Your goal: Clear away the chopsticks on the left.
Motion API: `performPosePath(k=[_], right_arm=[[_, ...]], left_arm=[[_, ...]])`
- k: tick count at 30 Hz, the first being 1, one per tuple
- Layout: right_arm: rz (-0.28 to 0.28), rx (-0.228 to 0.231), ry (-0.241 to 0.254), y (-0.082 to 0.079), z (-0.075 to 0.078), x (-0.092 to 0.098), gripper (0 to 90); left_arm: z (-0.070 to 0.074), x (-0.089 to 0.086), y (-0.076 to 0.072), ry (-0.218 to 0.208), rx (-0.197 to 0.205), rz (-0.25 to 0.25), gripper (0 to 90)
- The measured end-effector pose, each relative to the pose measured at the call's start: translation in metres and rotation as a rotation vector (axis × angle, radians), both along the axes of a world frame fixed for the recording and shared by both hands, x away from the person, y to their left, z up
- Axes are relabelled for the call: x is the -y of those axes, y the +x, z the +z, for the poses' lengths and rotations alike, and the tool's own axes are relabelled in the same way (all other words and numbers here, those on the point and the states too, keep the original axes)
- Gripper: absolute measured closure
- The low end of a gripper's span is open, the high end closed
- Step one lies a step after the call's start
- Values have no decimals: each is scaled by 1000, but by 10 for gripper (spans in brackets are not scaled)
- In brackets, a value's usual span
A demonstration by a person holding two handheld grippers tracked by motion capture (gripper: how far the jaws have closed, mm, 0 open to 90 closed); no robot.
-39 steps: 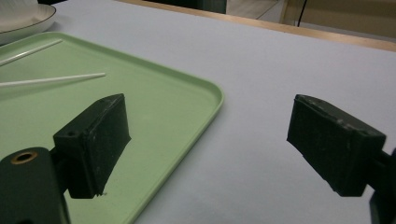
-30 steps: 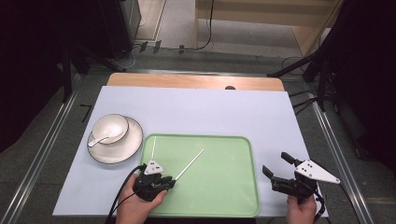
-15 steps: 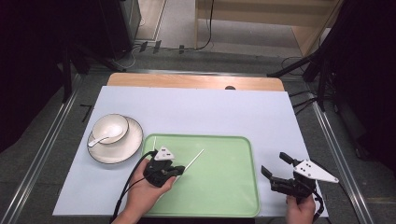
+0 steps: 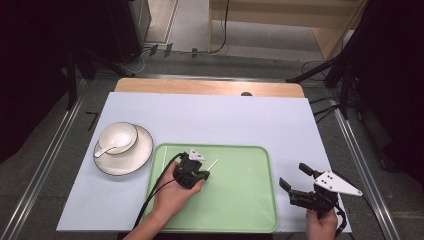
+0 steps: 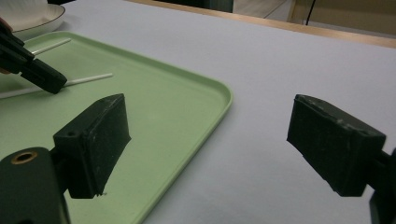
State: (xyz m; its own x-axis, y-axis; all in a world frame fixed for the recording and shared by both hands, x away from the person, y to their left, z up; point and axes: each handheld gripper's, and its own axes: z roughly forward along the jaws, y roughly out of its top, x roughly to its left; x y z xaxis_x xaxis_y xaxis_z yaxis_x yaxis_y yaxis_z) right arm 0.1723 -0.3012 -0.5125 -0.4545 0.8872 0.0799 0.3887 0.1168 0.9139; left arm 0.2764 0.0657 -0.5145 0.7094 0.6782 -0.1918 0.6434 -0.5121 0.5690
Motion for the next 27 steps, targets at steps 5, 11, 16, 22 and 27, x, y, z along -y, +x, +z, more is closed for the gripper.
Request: performPosePath(k=[5, 11, 16, 22, 27], right_arm=[[0, -3, 2, 1, 0, 0, 131], [3, -3, -2, 0, 0, -1, 131], [3, -4, 0, 1, 0, -2, 131], [7, -7, -6, 2, -1, -4, 131], [8, -6, -8, 3, -1, -5, 131]], left_arm=[[0, -6, 6, 1, 10, 40, 900], [1, -22, 14, 31, 41, 107, 900], [2, -46, 20, 30, 36, 172, 900], [2, -62, 21, 15, 35, 219, 900], [2, -77, 26, 8, 49, 274, 900]])
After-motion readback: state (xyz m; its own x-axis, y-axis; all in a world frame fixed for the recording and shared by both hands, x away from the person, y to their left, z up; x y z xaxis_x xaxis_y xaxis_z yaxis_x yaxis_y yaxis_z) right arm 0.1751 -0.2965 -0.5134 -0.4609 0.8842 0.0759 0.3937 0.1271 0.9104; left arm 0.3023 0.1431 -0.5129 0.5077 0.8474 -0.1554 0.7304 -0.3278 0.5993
